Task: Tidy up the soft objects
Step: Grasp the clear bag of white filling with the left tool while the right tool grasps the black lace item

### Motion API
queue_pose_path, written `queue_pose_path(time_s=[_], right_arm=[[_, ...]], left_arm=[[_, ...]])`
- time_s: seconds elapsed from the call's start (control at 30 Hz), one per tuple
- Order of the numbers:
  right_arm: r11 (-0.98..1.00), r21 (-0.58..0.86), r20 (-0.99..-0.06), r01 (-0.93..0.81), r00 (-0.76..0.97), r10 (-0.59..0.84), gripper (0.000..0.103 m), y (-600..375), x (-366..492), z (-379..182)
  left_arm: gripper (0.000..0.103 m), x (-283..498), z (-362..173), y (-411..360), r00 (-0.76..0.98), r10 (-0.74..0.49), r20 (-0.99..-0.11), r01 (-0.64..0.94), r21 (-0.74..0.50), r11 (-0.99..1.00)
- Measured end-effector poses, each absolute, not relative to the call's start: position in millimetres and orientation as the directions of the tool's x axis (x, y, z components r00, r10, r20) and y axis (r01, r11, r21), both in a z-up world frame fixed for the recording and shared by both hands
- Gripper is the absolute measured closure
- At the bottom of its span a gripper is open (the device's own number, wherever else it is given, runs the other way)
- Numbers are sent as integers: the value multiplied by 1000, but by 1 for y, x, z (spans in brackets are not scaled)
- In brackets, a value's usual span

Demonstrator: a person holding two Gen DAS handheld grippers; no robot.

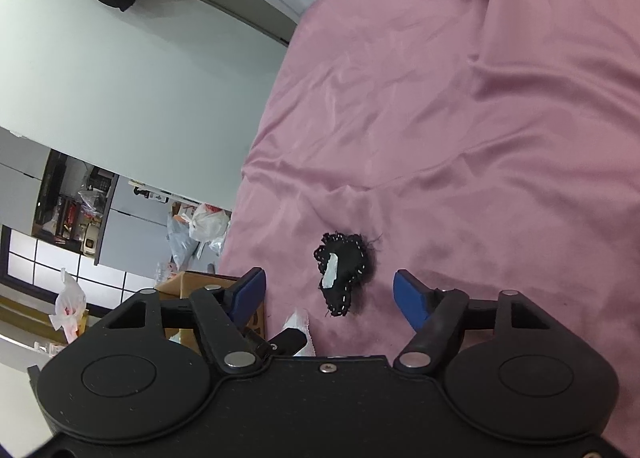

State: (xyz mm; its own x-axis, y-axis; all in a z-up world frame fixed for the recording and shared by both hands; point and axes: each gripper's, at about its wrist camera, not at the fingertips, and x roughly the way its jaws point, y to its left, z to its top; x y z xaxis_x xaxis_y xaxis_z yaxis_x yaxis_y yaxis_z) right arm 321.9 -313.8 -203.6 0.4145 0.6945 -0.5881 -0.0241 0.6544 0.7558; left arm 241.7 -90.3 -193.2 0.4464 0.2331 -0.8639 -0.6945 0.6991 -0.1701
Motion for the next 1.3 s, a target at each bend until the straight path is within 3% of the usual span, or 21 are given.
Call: queue_pose_path(time_s=[0.1,0.17,0.53,0.67,0.77,0.83,0.87,1.3], right_arm=[[647,762,-587,-19,402,703,36,-310,325,-209],[634,774,-581,-10,388,716,37,-308,327,-214],[590,806,-563,37,353,747,54,-301,330,-229],[613,789,-586,34,341,735,54,-293,331,-230],[625,779,-602,50,338,723,67,-290,331,-233],[642,765,-617,53,342,709,85,-289,330,-234],[650,758,-626,52,342,701,87,-289,330,-234],[729,684,-662,-4,415,624,91,-293,306,-203]], left_arm=[[42,244,-198,-86,451,222,-865,-699,-187,690],[58,244,-199,-84,464,213,-860,-695,-204,690],[60,240,-198,-77,490,161,-856,-681,-261,684],[60,236,-197,-74,496,128,-859,-670,-285,686],[60,233,-197,-71,496,118,-860,-665,-290,688],[60,232,-198,-69,494,110,-862,-664,-293,688],[60,231,-197,-68,494,108,-863,-662,-293,690],[60,212,-174,-64,530,93,-843,-625,-314,714]])
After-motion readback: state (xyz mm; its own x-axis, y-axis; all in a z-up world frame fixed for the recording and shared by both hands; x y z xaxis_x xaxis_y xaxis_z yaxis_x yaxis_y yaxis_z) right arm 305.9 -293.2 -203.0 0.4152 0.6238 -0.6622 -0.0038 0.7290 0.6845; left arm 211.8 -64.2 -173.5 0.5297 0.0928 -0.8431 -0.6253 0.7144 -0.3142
